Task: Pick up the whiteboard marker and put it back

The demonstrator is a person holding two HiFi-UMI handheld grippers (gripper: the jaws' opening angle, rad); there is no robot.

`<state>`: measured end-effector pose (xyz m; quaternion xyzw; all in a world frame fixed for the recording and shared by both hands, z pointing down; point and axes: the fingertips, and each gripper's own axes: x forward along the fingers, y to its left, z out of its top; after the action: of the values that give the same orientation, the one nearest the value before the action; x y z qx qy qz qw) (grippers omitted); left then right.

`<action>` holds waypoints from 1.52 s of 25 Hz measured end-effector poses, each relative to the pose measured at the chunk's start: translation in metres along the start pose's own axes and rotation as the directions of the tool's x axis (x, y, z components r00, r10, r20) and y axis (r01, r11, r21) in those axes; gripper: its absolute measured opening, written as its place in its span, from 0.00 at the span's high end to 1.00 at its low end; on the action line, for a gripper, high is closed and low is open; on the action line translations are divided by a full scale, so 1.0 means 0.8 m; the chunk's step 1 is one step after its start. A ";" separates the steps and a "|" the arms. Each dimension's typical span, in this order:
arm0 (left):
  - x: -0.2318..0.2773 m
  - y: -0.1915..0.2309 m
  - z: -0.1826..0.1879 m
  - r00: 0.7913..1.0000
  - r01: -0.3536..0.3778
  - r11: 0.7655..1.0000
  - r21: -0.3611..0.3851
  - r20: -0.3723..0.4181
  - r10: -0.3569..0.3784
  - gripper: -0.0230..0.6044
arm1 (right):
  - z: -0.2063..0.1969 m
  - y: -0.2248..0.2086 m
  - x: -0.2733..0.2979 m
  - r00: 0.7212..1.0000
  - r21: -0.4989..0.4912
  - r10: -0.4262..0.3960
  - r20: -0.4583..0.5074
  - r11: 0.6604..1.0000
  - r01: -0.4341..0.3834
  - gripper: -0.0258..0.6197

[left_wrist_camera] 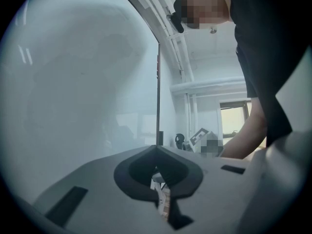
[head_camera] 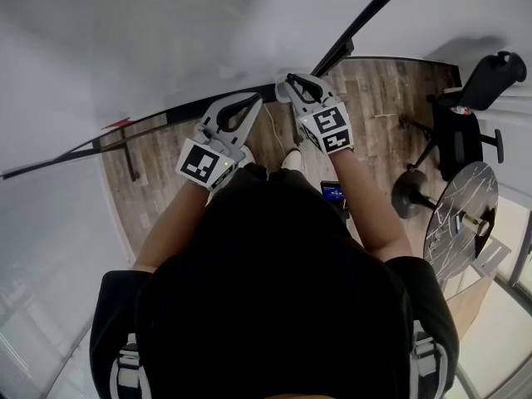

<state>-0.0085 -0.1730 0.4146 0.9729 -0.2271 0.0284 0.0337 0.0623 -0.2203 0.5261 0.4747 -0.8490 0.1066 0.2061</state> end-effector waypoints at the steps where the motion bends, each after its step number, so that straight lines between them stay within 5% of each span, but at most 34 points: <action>1: 0.002 -0.001 0.001 1.000 0.001 1.000 0.001 -0.001 -0.001 0.96 | 0.006 0.000 -0.005 1.000 0.004 0.000 0.012 1.000 0.000 0.86; 21: 0.012 -0.010 0.018 0.999 0.032 0.999 0.030 0.008 -0.032 0.96 | 0.122 0.021 -0.102 0.970 -0.006 0.044 0.237 0.999 -0.044 0.86; 38: 0.011 -0.014 0.037 0.999 0.041 0.998 0.039 0.003 -0.041 0.96 | 0.144 0.044 -0.145 0.946 -0.041 0.095 0.312 0.995 -0.086 0.86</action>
<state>0.0056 -0.1691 0.3852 0.9778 -0.2067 0.0304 0.0147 0.0576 -0.1570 0.3713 0.4433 -0.8932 0.0278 0.0701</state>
